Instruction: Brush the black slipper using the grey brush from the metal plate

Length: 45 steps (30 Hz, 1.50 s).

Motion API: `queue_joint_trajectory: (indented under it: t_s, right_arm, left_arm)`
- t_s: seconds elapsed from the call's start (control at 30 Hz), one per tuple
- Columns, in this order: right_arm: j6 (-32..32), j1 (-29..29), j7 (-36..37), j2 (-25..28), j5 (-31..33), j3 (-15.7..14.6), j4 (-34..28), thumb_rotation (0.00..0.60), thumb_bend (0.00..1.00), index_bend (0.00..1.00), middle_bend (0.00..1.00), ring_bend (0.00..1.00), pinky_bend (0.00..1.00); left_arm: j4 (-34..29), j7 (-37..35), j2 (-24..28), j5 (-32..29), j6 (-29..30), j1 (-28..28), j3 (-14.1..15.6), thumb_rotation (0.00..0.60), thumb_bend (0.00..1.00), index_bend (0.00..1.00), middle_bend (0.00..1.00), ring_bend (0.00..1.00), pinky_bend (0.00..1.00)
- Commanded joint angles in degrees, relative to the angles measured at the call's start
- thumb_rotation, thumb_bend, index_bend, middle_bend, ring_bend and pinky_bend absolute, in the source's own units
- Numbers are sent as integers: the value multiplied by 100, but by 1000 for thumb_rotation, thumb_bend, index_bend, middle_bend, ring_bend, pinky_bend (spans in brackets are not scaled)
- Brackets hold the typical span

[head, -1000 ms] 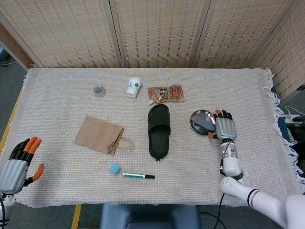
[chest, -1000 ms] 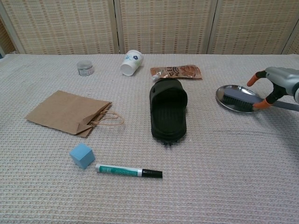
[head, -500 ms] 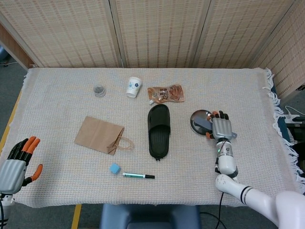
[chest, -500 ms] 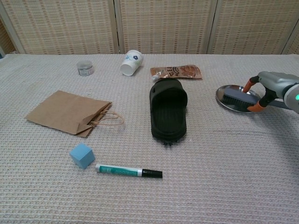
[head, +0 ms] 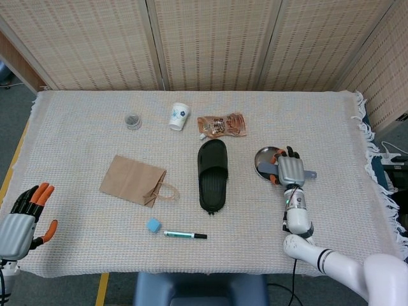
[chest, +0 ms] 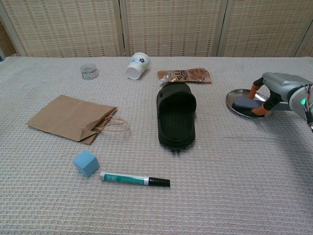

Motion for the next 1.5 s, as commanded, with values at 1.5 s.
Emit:
queue_joint_trajectory:
  t_s: [1.5]
  right_arm:
    - [-454, 86, 358, 471, -592, -26, -44, 600, 370, 835, 599, 499, 664]
  left_arm:
    - [-23, -151, 22, 237, 78, 4, 111, 600, 456, 0, 0, 0, 94]
